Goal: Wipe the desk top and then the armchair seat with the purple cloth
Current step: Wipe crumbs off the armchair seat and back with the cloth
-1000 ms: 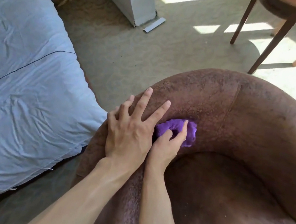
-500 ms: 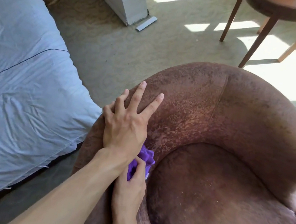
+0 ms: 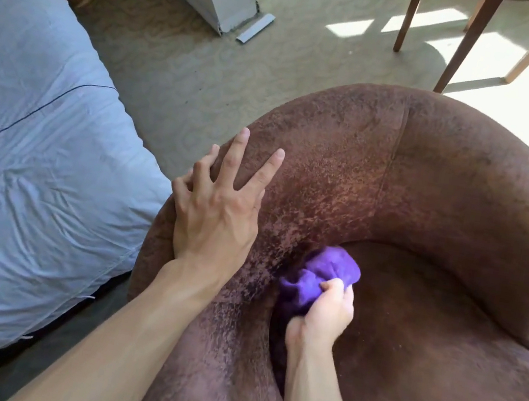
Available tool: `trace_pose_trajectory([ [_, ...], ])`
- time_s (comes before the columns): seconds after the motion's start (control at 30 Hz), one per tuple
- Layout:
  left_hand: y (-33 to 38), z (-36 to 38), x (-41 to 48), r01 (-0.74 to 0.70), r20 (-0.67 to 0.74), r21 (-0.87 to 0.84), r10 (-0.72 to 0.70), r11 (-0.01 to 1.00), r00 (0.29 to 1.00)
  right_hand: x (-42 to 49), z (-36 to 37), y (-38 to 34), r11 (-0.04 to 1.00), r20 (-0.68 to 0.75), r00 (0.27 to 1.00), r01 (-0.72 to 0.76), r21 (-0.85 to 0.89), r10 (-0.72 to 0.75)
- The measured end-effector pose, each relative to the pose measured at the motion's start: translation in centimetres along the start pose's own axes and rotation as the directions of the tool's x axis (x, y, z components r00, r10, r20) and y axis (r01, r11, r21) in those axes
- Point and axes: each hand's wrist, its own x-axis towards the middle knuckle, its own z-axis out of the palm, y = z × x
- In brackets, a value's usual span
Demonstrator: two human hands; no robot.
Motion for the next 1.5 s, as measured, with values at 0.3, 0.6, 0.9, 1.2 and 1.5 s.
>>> trace_pose_trajectory([
  [0.3, 0.4, 0.6, -0.2, -0.019, -0.028, 0.047, 0.021, 0.999, 0.999, -2.1, 7.4, 0.8, 0.854, 0.236, 0.952, 0.284, -0.436, -0.195],
  [0.6, 0.5, 0.3, 0.2, 0.001, -0.027, 0.046, 0.0, 0.999, 1.0, -8.4, 3.0, 3.0, 0.65, 0.494, 0.842, 0.502, -0.571, -0.217],
  [0.9, -0.1, -1.3, -0.4, -0.003, 0.028, -0.071, 0.005, 0.997, 1.0, -6.4, -5.6, 4.2, 0.644, 0.47, 0.882, 0.379, -0.664, -0.035],
  [1.2, 2.7, -0.2, -11.1, -0.282, 0.417, 0.183, 0.185, 0.942, 0.89, 3.1, -6.0, 2.3, 0.975, 0.088, 0.996, 0.02, -0.22, 0.0],
  [1.5, 2.2, 1.6, -11.5, -0.336, 0.509, 0.323, 0.137, 0.885, 0.85, 6.6, 2.9, 5.8, 0.766, 0.376, 0.925, 0.274, -0.581, -0.045],
])
